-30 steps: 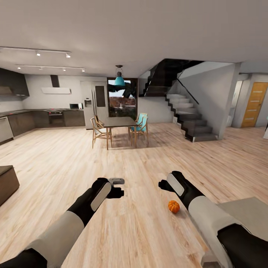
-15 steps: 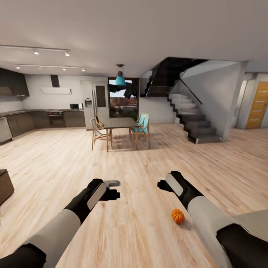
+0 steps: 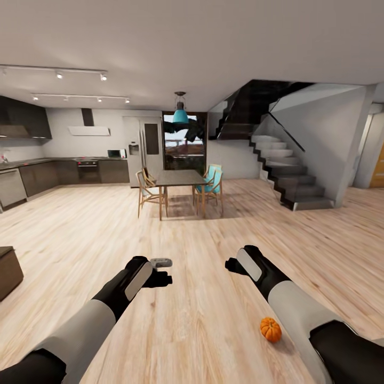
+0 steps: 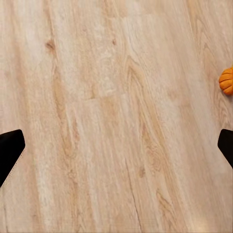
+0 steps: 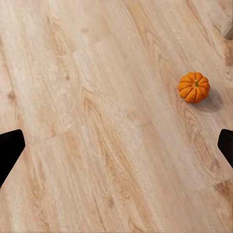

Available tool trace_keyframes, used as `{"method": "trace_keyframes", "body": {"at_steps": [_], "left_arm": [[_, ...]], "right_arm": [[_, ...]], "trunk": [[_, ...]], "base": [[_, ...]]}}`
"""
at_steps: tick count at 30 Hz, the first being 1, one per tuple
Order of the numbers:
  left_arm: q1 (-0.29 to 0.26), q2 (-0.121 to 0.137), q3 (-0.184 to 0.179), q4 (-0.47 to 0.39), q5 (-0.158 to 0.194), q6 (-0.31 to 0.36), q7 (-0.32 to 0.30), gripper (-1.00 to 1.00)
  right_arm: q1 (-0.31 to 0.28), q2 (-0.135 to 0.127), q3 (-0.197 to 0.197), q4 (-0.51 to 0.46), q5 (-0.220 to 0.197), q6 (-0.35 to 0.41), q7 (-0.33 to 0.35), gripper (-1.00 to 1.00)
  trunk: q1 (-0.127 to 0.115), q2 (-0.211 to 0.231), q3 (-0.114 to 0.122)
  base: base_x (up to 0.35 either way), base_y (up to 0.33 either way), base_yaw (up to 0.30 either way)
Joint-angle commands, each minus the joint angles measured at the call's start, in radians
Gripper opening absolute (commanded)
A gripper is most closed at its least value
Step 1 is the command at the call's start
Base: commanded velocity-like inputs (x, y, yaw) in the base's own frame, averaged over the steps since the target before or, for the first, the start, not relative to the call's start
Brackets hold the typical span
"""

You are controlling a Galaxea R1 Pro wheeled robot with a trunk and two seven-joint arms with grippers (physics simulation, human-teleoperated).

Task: Place each of the two pumpkins and all three candles from the living room inside a cabinet in the living room (use any cabinet), then make sure every cabinet is closed, and position the cauldron so it is next to a table in the living room.

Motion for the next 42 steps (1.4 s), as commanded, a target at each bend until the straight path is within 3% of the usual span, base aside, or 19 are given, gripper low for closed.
{"method": "trace_keyframes", "body": {"at_steps": [1,42], "left_arm": [[-0.001,0.0,-0.003,-0.001,0.01,0.002,0.01,1.0],[-0.001,0.001,-0.003,0.0,0.006,-0.001,0.01,1.0]], "right_arm": [[-0.001,-0.001,0.006,-0.001,-0.009,0.001,-0.01,1.0],[-0.001,-0.001,0.003,-0.002,-0.015,0.002,-0.006,1.0]], "trunk": [[0.001,-0.001,-0.001],[0.001,-0.001,-0.001]], "base": [[0.337,0.003,0.005],[0.313,0.093,0.038]]}}
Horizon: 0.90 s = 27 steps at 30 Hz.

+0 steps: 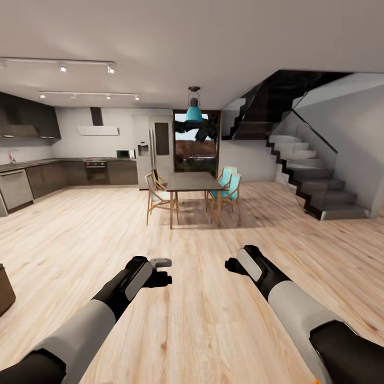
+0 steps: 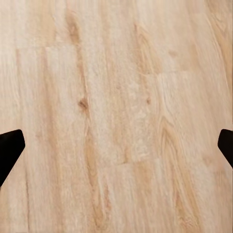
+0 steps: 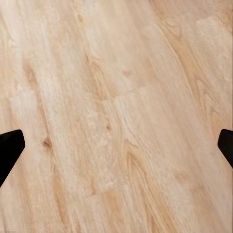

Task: Place each of the two pumpkins and all three candles from the living room inside a cabinet in the living room (use any cabinet), then make sure every cabinet is closed, and position the cauldron so it is next to a table in the living room.

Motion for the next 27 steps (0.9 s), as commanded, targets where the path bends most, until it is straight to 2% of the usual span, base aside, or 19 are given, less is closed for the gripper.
{"method": "trace_keyframes", "body": {"at_steps": [1,6,14,18,20,23,24,27], "left_arm": [[-0.001,0.001,-0.003,-0.001,0.011,0.002,0.009,1.0],[-0.001,0.002,-0.002,0.004,0.012,0.002,0.008,1.0],[-0.001,0.003,-0.002,0.052,0.01,-0.021,0.008,1.0],[-0.001,0.004,-0.003,0.109,0.008,-0.081,0.008,1.0],[-0.001,0.006,-0.005,0.15,0.008,-0.137,0.006,1.0],[0.001,0.017,-0.009,0.18,0.008,-0.198,-0.004,1.0],[0.003,0.027,-0.011,0.194,0.007,-0.241,-0.028,1.0],[0.006,0.034,-0.013,0.203,0.008,-0.274,-0.059,1.0]], "right_arm": [[-0.001,-0.001,0.004,-0.001,-0.011,0.001,-0.008,1.0],[-0.001,-0.007,0.001,0.0,-0.01,-0.001,0.002,1.0],[0.016,-0.004,0.006,0.017,0.001,-0.014,0.073,1.0],[0.069,-0.009,0.006,0.02,0.005,-0.046,0.083,1.0],[0.113,-0.009,0.008,0.024,0.008,-0.126,0.086,1.0],[0.155,-0.006,0.017,0.025,0.01,-0.185,0.086,1.0],[0.172,-0.004,0.04,0.025,0.01,-0.207,0.087,1.0],[0.182,-0.002,0.074,0.025,0.009,-0.223,0.087,1.0]], "trunk": [[0.001,-0.001,-0.001],[0.001,-0.001,-0.001],[0.001,-0.001,-0.001],[0.001,-0.001,-0.001],[0.001,-0.001,-0.001],[0.001,-0.001,-0.001],[0.001,-0.001,-0.001],[0.001,-0.001,-0.001]], "base": [[0.333,0.003,0.0],[0.334,0.001,0.0],[0.336,0.0,0.0],[0.336,0.0,0.0],[0.336,0.0,0.0],[0.336,0.0,0.0],[0.336,0.0,0.0],[0.337,0.0,0.0]]}}
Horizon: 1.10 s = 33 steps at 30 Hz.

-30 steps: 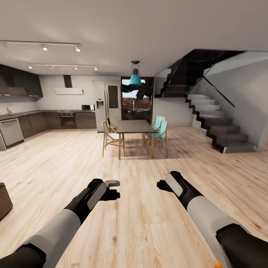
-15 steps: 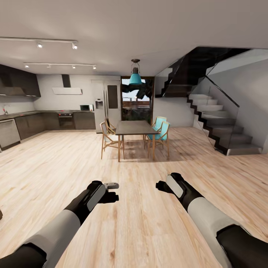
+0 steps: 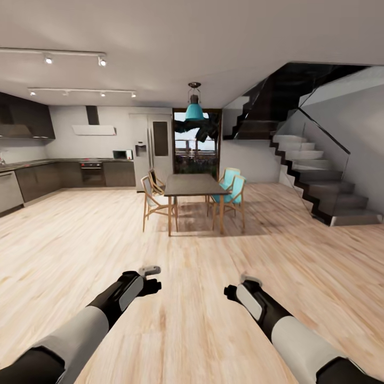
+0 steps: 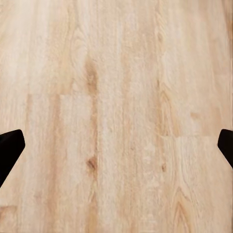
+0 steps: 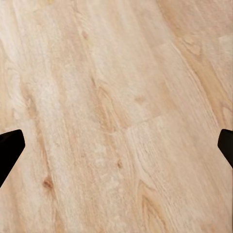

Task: Place each of the two pumpkins and all three candles from the living room inside a cabinet in the living room (use any cabinet), then make sure every cabinet is closed, and position the cauldron so it is next to a table in the living room.

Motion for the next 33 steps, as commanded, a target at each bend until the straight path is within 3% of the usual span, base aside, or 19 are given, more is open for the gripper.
{"method": "trace_keyframes", "body": {"at_steps": [1,9,17,22,26,28,33], "left_arm": [[0.0,0.003,-0.006,0.007,0.011,-0.009,0.0,1.0],[0.001,0.007,-0.007,0.129,0.012,-0.078,-0.015,1.0],[0.002,0.007,-0.008,0.158,0.009,-0.115,-0.017,1.0],[0.005,0.007,-0.008,0.165,0.01,-0.182,-0.016,1.0],[0.022,0.005,-0.008,0.23,0.008,-0.277,-0.017,1.0],[0.026,0.005,-0.009,0.245,0.007,-0.32,-0.017,1.0],[0.029,0.006,-0.01,0.256,0.006,-0.356,-0.02,1.0]], "right_arm": [[0.002,0.0,0.016,-0.002,-0.009,-0.002,-0.009,1.0],[0.035,-0.005,0.03,-0.005,-0.01,-0.054,-0.008,1.0],[0.045,-0.005,0.032,-0.002,-0.013,-0.07,-0.007,1.0],[0.073,0.002,0.034,0.0,-0.015,-0.091,-0.007,1.0],[0.096,0.015,0.035,0.044,-0.018,-0.179,-0.005,1.0],[0.104,0.017,0.035,0.072,-0.017,-0.226,0.015,1.0],[0.11,0.017,0.032,0.1,-0.014,-0.269,0.105,1.0]], "trunk": [[0.001,-0.001,-0.001],[0.001,-0.001,-0.002],[0.001,-0.001,-0.006],[0.001,-0.001,-0.006],[0.001,-0.001,-0.006],[0.001,-0.001,-0.006],[0.001,-0.001,-0.006]], "base": [[0.338,0.0,0.025],[0.338,0.008,0.181],[0.317,0.137,0.207],[0.29,0.179,0.042],[0.288,0.122,0.003],[0.313,0.086,-0.097],[0.325,0.014,-0.21]]}}
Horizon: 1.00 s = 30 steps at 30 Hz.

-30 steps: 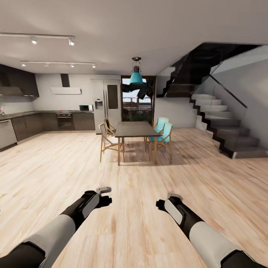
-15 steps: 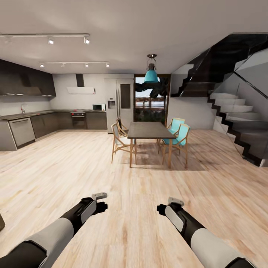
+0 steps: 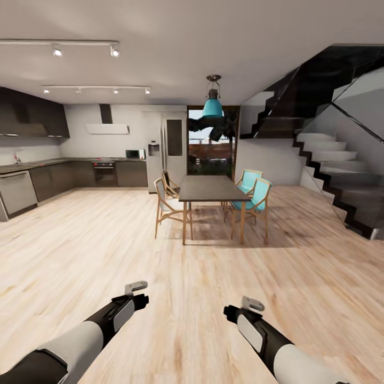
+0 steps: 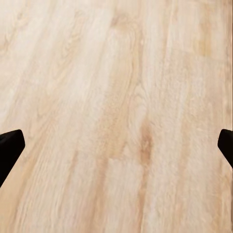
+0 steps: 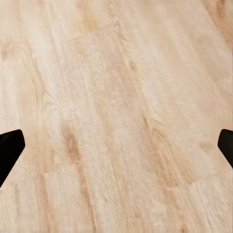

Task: Place each of the two pumpkins and all three candles from the living room inside a cabinet in the living room (use any cabinet), then make sure every cabinet is closed, and position the cauldron so it is next to a table in the living room.

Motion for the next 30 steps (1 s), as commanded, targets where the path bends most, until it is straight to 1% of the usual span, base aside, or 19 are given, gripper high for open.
{"method": "trace_keyframes", "body": {"at_steps": [1,4,7,14,18,22,30], "left_arm": [[0.0,0.001,-0.006,-0.002,0.006,0.004,0.006,1.0],[0.001,0.0,-0.006,0.0,0.006,0.001,0.005,1.0],[0.003,-0.001,-0.006,0.001,0.006,-0.001,0.004,1.0],[0.052,0.0,-0.006,0.001,0.006,-0.011,0.004,1.0],[0.079,0.0,-0.006,0.002,0.008,-0.019,0.004,1.0],[0.098,0.0,-0.006,0.002,0.008,-0.057,0.004,1.0],[0.108,0.0,-0.006,0.003,0.007,-0.08,0.004,1.0]], "right_arm": [[-0.001,-0.001,0.008,0.002,-0.006,0.0,0.004,1.0],[0.0,-0.002,0.007,0.014,-0.011,-0.009,0.03,1.0],[0.005,0.0,0.007,0.02,-0.013,-0.013,0.038,1.0],[0.041,0.001,0.007,0.022,-0.013,-0.018,0.046,1.0],[0.048,-0.002,0.005,0.024,-0.014,-0.018,0.046,1.0],[0.051,-0.004,0.005,0.025,-0.016,-0.019,0.046,1.0],[0.057,-0.005,0.004,0.026,-0.016,-0.02,0.047,1.0]], "trunk": [[0.001,-0.001,-0.001],[0.001,-0.001,-0.001],[0.001,-0.001,-0.001],[0.001,-0.001,-0.001],[0.001,-0.001,-0.001],[0.001,-0.001,-0.001],[0.001,-0.001,-0.001]], "base": [[0.331,0.013,-0.257],[0.331,0.065,-0.269],[0.309,0.143,-0.28],[0.24,0.13,-0.287],[0.092,0.034,-0.29],[0.03,0.011,-0.291],[0.007,0.002,-0.291]]}}
